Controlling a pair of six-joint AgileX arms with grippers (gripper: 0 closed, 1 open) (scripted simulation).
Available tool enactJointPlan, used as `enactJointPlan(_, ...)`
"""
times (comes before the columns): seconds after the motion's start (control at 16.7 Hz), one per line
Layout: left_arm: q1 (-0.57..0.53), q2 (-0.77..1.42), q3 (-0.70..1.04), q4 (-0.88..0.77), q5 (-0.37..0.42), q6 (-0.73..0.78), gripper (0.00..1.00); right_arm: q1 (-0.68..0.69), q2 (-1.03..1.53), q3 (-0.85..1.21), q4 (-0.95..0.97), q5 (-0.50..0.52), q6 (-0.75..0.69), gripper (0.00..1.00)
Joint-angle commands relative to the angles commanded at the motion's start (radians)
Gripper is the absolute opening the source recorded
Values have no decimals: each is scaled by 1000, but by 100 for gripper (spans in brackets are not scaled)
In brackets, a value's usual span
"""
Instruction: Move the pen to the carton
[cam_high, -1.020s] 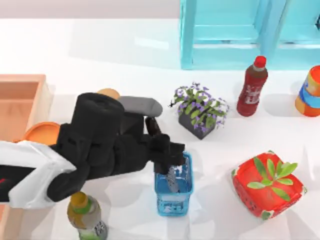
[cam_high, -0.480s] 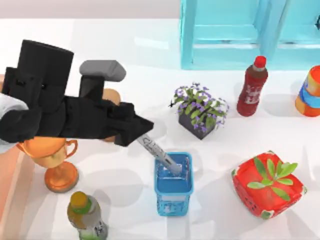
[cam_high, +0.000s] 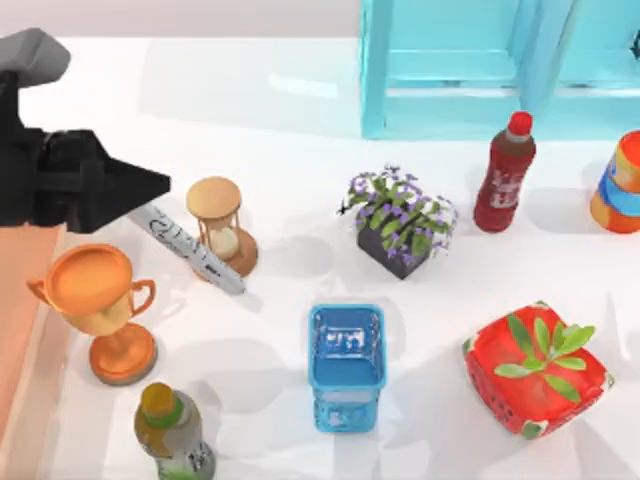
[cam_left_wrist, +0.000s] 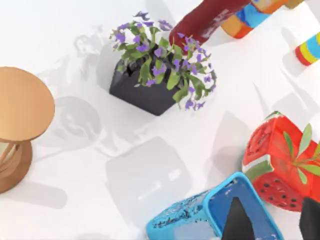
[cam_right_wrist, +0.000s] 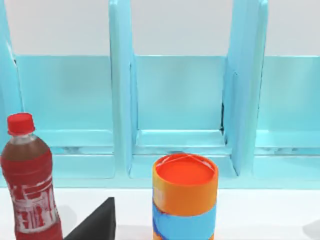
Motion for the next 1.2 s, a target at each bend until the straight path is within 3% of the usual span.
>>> enactJointPlan(0.54,36,7,54,-41,-23,64,0,0,0,0,0,0,0,100)
enactJointPlan(1.2,353,157,396,-413,-211,656,0,0,0,0,0,0,0,100)
